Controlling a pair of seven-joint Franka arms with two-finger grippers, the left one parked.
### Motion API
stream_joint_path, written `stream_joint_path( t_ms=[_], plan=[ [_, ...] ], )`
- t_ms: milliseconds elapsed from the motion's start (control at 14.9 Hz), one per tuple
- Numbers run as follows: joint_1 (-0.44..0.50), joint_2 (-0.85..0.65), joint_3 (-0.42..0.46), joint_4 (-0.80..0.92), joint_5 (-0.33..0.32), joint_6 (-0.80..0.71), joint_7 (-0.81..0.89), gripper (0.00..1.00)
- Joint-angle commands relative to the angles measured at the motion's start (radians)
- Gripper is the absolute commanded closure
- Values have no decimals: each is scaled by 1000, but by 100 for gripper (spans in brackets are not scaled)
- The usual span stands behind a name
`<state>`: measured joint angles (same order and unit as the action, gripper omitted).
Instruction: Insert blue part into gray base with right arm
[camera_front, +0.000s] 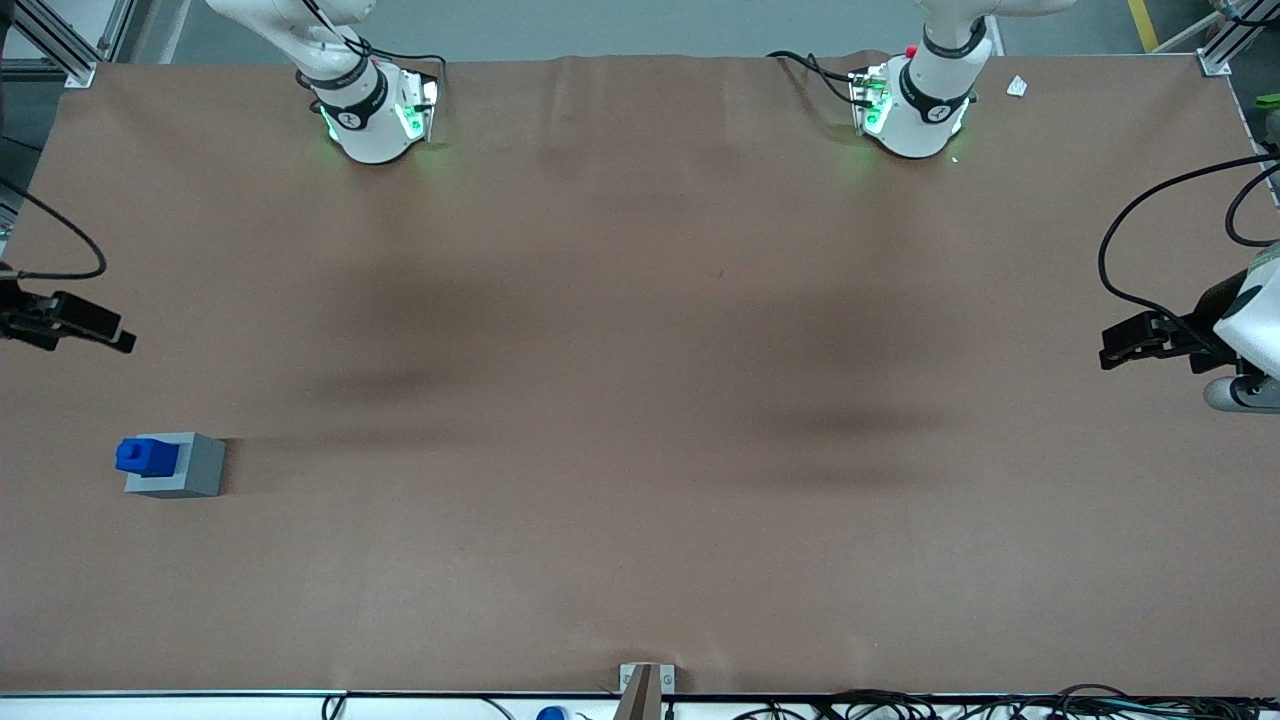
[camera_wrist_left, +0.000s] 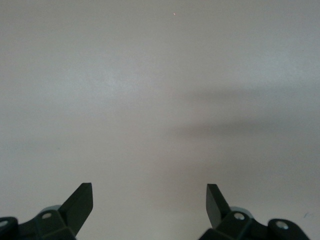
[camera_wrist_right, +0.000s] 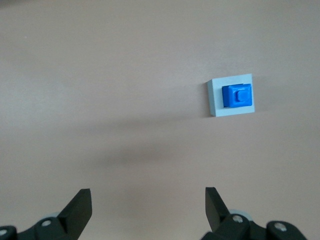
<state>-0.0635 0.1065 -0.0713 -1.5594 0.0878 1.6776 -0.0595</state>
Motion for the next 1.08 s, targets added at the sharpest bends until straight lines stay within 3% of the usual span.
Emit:
stream_joint_path(
  t_ms=[0,269,471,1009],
  plan=[
    [13,-91,13,-56,-19,-35,32,0],
    [19,-162,42,-62,-28,-108,23,0],
    [48,-179,47,-62,-83,-143,24,0],
    [62,-179,38,-47,-71,-136,36,0]
  ],
)
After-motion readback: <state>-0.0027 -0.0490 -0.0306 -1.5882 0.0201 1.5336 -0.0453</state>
